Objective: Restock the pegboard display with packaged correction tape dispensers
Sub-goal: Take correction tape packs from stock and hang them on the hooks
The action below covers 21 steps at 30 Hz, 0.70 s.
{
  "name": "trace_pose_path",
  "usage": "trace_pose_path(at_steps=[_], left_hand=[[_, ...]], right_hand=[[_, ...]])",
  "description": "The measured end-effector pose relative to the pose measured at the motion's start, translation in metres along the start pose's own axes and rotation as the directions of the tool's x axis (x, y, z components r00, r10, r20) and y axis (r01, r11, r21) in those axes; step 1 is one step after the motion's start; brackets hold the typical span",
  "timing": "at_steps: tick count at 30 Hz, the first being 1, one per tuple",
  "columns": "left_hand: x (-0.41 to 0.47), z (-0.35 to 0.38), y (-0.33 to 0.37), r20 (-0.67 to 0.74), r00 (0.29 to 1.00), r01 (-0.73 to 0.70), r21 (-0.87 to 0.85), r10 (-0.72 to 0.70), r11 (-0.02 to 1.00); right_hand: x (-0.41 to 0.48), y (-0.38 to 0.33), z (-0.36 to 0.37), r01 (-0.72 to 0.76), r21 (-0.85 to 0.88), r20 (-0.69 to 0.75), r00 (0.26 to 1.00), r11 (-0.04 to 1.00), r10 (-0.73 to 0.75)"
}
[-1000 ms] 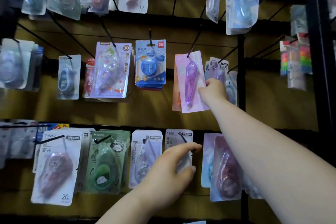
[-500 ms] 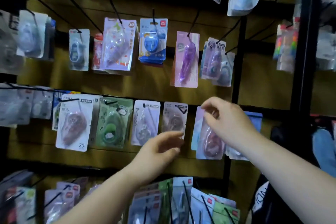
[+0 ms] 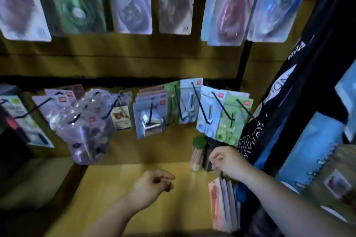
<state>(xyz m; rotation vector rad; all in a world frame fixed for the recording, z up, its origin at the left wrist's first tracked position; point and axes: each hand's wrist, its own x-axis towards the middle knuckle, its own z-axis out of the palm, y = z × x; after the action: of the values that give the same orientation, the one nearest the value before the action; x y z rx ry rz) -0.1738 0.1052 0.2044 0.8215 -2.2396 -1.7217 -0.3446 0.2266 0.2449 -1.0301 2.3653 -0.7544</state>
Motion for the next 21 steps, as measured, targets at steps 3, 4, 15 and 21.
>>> trace_pose_path(at_steps=[3,4,15,21], left_hand=[[0.023,0.015,-0.044,0.053,0.993,0.102,0.023,-0.103,0.995],[0.03,0.021,-0.058,0.064,0.99,0.125,0.03,-0.126,0.992],[0.079,0.137,-0.156,0.05,0.91,0.412,-0.015,-0.411,0.911],[0.092,0.158,-0.171,0.082,0.911,0.41,-0.086,-0.404,0.908]], right_hand=[[0.024,0.044,0.023,-0.167,0.112,-0.02,0.985,0.98,0.17],[0.029,0.059,0.029,-0.214,0.129,-0.043,0.974,0.968,0.221],[0.044,0.162,0.084,-0.468,-0.015,0.081,0.88,0.883,0.468],[0.051,0.188,0.13,-0.535,0.193,-0.02,0.836,0.822,0.549]])
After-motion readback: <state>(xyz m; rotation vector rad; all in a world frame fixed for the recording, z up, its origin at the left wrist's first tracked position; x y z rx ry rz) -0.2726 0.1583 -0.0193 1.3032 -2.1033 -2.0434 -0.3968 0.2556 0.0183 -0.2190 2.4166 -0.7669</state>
